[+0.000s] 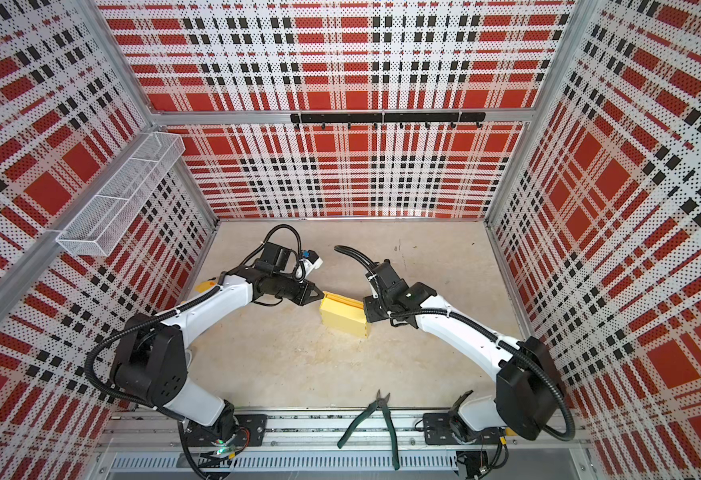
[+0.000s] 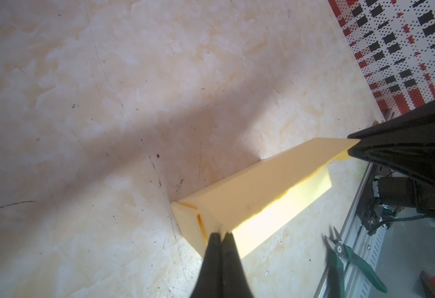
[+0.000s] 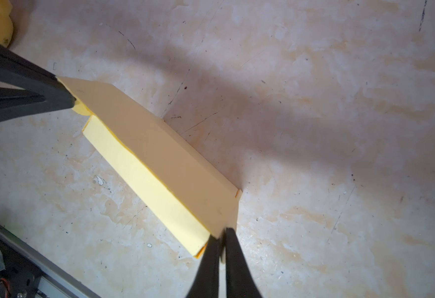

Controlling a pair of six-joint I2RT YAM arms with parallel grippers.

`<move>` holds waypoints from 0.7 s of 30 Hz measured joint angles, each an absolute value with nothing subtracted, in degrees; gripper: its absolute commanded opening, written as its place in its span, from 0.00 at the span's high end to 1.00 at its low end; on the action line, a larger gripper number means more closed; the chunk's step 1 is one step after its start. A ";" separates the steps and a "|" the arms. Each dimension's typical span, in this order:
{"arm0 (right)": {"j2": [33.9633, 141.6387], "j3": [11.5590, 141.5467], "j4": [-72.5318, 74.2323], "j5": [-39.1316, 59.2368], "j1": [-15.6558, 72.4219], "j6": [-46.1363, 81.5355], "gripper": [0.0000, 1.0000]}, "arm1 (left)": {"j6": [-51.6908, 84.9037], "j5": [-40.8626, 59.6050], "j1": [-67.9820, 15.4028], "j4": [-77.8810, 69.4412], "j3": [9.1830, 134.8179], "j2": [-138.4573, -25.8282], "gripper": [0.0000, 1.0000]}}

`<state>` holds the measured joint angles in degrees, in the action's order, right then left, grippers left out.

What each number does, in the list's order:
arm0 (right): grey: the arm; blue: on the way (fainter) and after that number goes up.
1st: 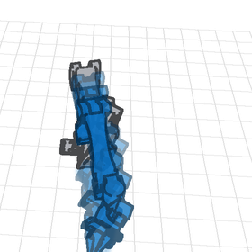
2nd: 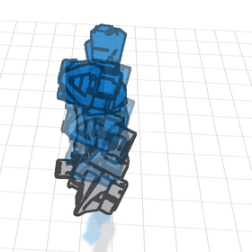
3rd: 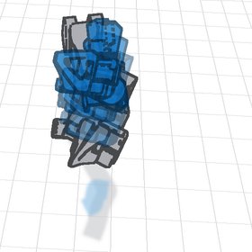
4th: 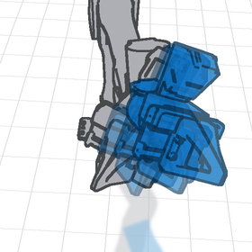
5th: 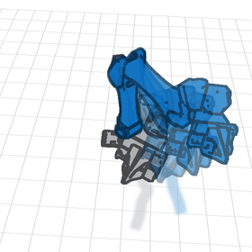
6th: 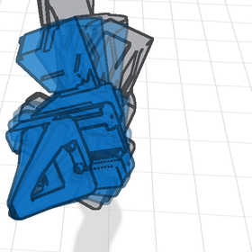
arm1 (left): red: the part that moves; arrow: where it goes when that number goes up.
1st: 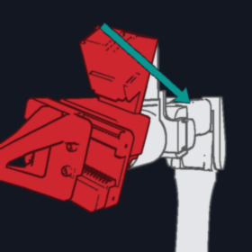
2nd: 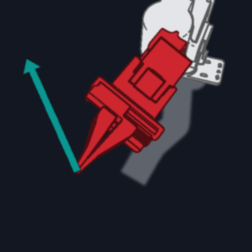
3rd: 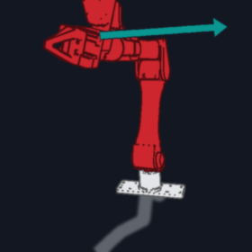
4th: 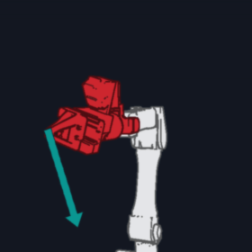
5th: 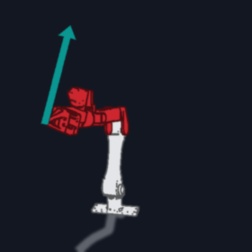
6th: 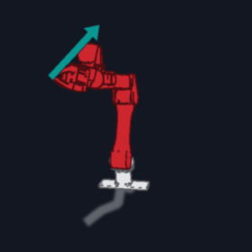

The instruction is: Fold the paper box

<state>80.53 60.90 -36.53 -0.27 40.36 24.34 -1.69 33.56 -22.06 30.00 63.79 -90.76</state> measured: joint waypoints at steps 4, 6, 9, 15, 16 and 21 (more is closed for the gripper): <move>80.68 60.90 -36.42 -0.23 40.23 27.42 0.90 | -1.65 33.58 -22.06 29.71 63.61 -90.72 1.00; 80.73 60.90 -36.21 -0.12 40.14 28.75 0.91 | -1.65 33.58 -22.06 29.36 63.44 -90.70 1.00; 80.73 60.90 -35.94 0.16 40.10 30.59 0.91 | -1.63 33.50 -22.06 28.91 63.16 -90.56 1.00; 80.73 60.90 -35.48 0.69 40.01 33.21 0.91 | -1.65 32.99 -22.06 28.75 63.02 -90.37 1.00; 80.73 60.90 -35.40 0.82 39.99 33.71 0.91 | -1.63 32.93 -22.06 28.75 63.02 -90.37 1.00; 80.73 60.90 -34.59 1.56 39.48 35.77 0.92 | -1.63 32.62 -22.06 28.71 63.02 -90.37 1.00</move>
<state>80.73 60.90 -34.59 1.56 39.48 35.77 -1.63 32.62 -22.06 28.71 63.02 -90.37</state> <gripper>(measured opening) 0.085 0.042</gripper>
